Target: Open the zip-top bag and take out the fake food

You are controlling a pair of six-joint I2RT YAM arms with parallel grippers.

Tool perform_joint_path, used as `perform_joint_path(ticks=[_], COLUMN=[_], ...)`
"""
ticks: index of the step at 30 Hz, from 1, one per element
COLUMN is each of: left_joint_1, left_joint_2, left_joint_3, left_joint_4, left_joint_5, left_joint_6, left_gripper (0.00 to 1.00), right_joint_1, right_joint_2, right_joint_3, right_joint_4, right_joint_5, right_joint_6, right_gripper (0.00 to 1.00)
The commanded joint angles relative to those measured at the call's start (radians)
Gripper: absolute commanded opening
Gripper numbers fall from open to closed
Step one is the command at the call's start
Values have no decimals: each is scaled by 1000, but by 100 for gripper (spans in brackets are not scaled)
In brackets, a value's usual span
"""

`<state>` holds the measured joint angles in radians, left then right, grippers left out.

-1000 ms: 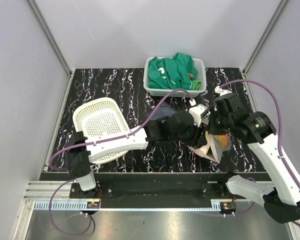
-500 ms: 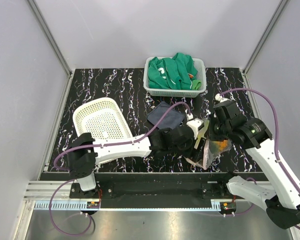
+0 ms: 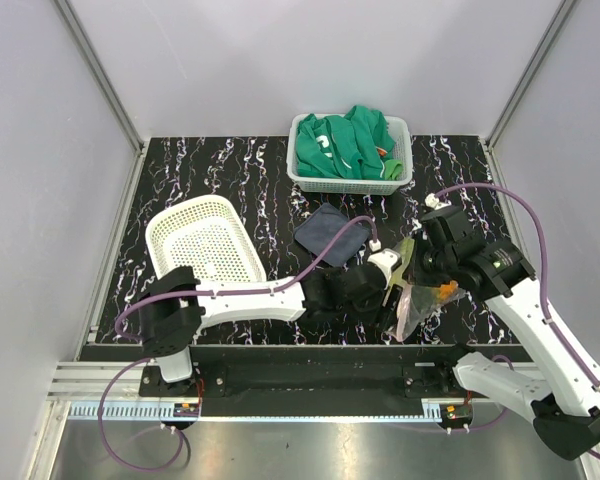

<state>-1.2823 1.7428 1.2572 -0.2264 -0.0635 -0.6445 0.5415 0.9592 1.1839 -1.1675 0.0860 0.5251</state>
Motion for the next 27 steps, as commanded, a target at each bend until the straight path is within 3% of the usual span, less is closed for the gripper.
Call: perform_joint_path(ticks=[1,5,9,14,20,27], left_joint_1=[-5,-5,-5,0,12,20], left_joint_2=[14,11,-5,-26,-51,-155], left_joint_3=[7,21,33,186,329,279], left_joint_4=[39,30,19,-122,-252,-298], left_joint_5=[-41,-52,-44,-30,17,82], left_joint_6=[19,31,37,66,68,91], left_gripper=[60,50,24,0,0,0], right_joint_1=[5,5,5,5,5,5], right_joint_2=[-43,-65,-83,-142,-177,-177], right_joint_3=[-21,-41,-72,-153,-167,-162], right_joint_4=[63,77,98,176,207,198], right_joint_5=[18,21,31,41,31,77], right_joint_6=[13,10,9,9,0,7], right_gripper=[0,0,0,0,0,0])
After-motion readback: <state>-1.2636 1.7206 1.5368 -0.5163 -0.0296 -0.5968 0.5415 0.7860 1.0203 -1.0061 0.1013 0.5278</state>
